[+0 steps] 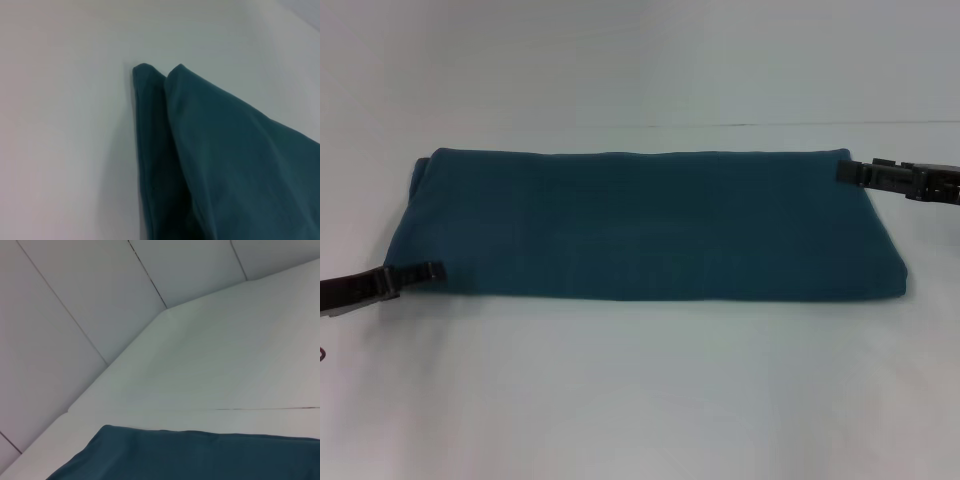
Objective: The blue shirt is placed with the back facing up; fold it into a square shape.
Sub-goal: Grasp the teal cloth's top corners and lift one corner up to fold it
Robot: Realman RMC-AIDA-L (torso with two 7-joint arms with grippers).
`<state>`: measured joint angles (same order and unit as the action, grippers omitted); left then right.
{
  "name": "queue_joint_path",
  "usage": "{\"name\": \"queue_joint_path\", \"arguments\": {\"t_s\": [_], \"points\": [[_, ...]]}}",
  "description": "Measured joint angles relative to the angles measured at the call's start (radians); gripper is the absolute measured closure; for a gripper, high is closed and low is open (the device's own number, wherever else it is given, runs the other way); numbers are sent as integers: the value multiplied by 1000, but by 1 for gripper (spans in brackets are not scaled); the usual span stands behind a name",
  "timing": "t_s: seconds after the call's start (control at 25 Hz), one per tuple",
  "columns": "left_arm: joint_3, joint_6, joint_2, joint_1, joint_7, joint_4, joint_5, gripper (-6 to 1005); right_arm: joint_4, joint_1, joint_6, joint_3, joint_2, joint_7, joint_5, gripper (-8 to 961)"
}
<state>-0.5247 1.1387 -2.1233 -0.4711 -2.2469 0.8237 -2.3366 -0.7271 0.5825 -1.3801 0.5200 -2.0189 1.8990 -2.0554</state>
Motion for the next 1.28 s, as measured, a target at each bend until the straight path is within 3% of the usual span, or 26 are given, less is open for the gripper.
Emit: {"name": "queue_joint_path", "arguments": {"t_s": [0.88, 1.28], "points": [[0, -36, 9, -53, 9, -25, -12, 122, 0, -1, 6, 0, -3, 0, 0, 34], [3, -93, 6, -44, 17, -23, -3, 432, 1, -5, 2, 0, -5, 0, 0, 35]]}}
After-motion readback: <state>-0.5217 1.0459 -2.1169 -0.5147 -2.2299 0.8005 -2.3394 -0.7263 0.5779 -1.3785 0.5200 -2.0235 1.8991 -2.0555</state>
